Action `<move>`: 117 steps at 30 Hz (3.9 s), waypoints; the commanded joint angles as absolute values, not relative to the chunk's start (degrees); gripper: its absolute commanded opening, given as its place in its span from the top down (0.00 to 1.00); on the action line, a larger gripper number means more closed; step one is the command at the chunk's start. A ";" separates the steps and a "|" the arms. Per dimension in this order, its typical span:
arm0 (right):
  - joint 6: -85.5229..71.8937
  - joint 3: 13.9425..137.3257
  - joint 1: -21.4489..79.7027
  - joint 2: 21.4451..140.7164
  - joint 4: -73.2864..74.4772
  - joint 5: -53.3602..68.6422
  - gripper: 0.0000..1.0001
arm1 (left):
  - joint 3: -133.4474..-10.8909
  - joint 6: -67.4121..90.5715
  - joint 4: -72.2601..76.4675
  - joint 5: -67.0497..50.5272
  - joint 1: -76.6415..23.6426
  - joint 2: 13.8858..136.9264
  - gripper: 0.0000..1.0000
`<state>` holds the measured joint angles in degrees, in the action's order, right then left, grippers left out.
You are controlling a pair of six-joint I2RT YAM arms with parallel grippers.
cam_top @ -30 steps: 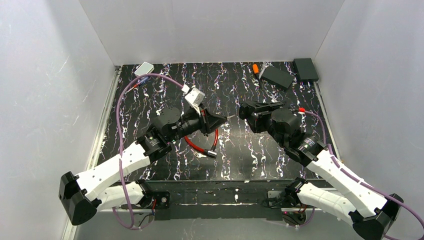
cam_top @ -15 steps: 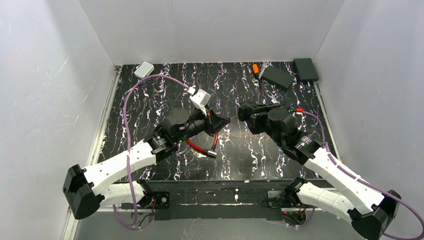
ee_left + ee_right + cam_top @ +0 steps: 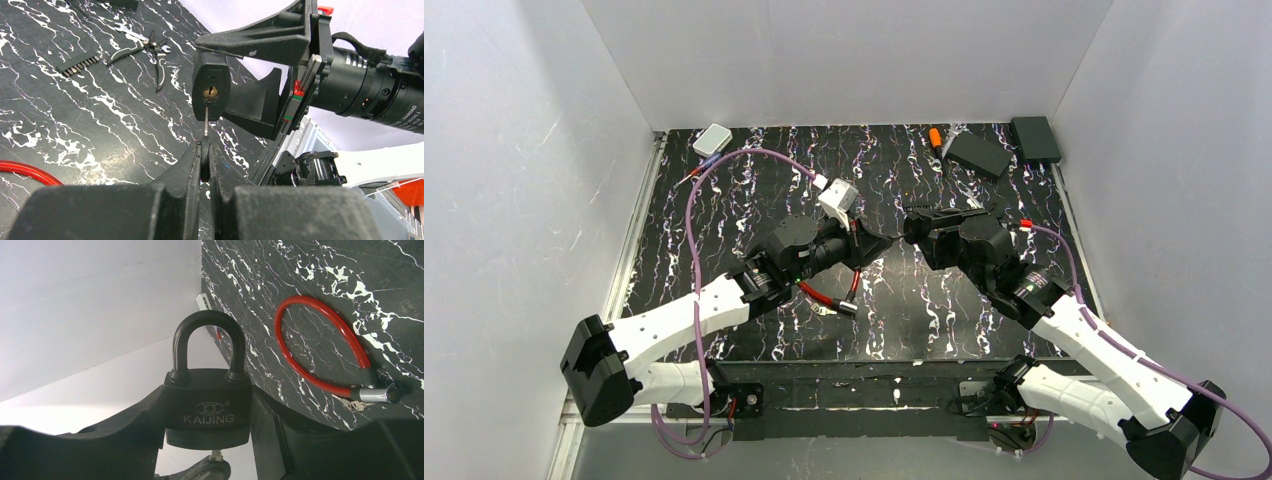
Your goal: Unlock with the key
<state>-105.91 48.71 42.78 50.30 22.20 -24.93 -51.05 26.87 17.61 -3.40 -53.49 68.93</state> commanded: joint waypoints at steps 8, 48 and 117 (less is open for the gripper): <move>-107.39 50.56 42.80 49.31 18.35 -26.92 0.99 | -53.39 26.81 19.94 -1.06 -53.96 67.84 1.00; -109.25 50.01 42.82 49.31 18.12 -24.92 0.99 | -54.37 26.50 20.13 1.98 -54.76 69.94 1.00; -111.37 49.44 42.83 49.13 12.81 -23.72 0.99 | -49.00 30.28 22.06 5.12 -56.71 70.08 1.00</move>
<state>-110.65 47.00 42.37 50.98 22.31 -25.10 -50.89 30.15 22.37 3.75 -56.27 72.20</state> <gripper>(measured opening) 0.626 0.040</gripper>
